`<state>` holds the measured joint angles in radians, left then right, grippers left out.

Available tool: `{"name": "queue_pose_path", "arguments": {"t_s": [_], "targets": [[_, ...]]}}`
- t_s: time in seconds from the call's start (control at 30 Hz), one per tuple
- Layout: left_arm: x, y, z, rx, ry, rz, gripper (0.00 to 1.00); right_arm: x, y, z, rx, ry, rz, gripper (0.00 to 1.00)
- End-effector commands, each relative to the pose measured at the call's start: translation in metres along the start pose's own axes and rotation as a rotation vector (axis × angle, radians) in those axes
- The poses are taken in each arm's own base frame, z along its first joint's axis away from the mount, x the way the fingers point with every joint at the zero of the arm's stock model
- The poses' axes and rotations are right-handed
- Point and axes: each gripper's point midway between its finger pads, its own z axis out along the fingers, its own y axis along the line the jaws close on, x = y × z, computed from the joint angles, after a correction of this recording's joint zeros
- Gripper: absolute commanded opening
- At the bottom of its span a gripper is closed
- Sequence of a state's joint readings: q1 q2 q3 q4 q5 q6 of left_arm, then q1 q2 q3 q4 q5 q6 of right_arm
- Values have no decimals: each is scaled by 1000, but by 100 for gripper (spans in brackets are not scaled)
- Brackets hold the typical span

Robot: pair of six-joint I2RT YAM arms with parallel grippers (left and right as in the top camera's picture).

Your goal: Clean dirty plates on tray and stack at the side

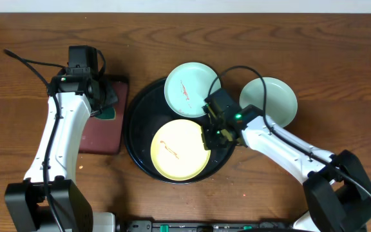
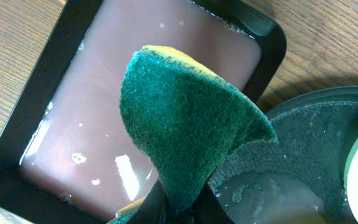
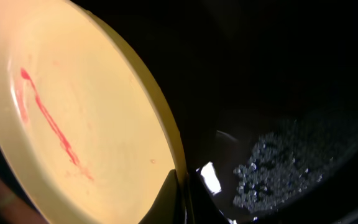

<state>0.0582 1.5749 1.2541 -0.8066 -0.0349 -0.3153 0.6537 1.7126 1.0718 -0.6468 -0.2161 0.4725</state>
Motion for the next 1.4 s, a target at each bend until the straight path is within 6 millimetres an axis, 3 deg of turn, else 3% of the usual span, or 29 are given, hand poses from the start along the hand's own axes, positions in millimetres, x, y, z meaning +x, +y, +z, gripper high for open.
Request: {"name": "queue_pose_path", "arguments": {"t_s": [0.0,0.5,0.67,0.97,1.37], "targets": [[3,1,4,-5,13,-14,8,-25,3,-14,68,-111,6,2],[14,-15,3,90,70,-20,8,-31,23,23,114,48,-96,1],[43,-38,3,190,178,9,8,-31,23,26,106,61,-92,1],[123,-74,32,236,304,155,8,-32,22,26,105,62,-89,1],[171,-88,56,257,319,213,8,-32,22,26,101,60,-89,1]]}}
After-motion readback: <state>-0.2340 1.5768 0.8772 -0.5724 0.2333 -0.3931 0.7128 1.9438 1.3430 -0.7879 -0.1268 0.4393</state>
